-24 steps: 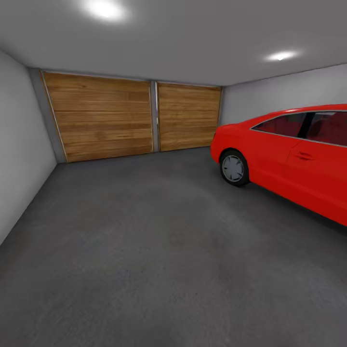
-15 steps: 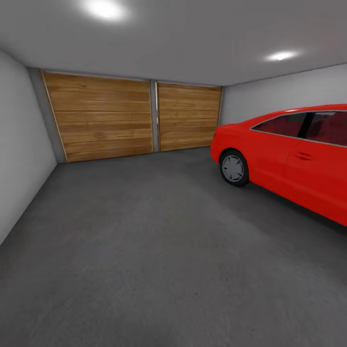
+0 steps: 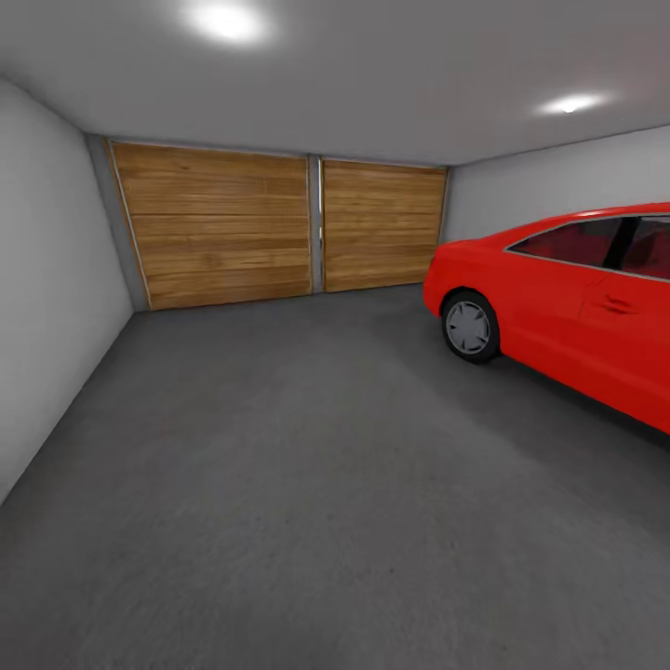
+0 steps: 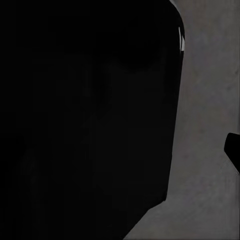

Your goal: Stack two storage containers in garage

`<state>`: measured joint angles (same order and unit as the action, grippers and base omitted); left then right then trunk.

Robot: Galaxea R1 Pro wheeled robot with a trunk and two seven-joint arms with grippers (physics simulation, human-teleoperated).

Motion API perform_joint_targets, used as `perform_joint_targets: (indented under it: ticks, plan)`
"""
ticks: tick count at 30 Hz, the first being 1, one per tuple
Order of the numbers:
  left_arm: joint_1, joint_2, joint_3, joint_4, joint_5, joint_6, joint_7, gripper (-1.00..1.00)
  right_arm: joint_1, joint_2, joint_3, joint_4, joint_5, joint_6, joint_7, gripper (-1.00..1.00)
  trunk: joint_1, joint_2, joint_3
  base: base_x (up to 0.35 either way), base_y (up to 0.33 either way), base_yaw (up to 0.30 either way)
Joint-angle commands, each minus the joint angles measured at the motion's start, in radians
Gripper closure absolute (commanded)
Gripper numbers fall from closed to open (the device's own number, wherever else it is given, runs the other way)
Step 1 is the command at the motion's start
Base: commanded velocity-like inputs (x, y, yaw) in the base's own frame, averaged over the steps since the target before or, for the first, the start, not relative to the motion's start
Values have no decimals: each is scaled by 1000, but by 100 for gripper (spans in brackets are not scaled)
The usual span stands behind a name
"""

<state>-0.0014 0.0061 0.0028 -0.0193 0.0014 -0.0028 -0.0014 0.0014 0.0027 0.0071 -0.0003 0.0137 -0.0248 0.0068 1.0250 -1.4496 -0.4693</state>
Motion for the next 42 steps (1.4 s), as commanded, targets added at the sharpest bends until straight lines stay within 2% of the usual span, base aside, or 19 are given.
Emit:
perform_joint_targets:
  ticks: [1, 42]
  plan:
    - [0, 0, 0, -1, 0, 0, 0, -100, 0, 0, 0, 0, 1, -3, 1, -100, 0, 0, -1, 0, 0, 277]
    - [0, 0, 0, -1, 0, 0, 0, -100, 0, -10, 1, 0, -6, -12, 14, -100, 0, 0, -1, 0, 0, 297]
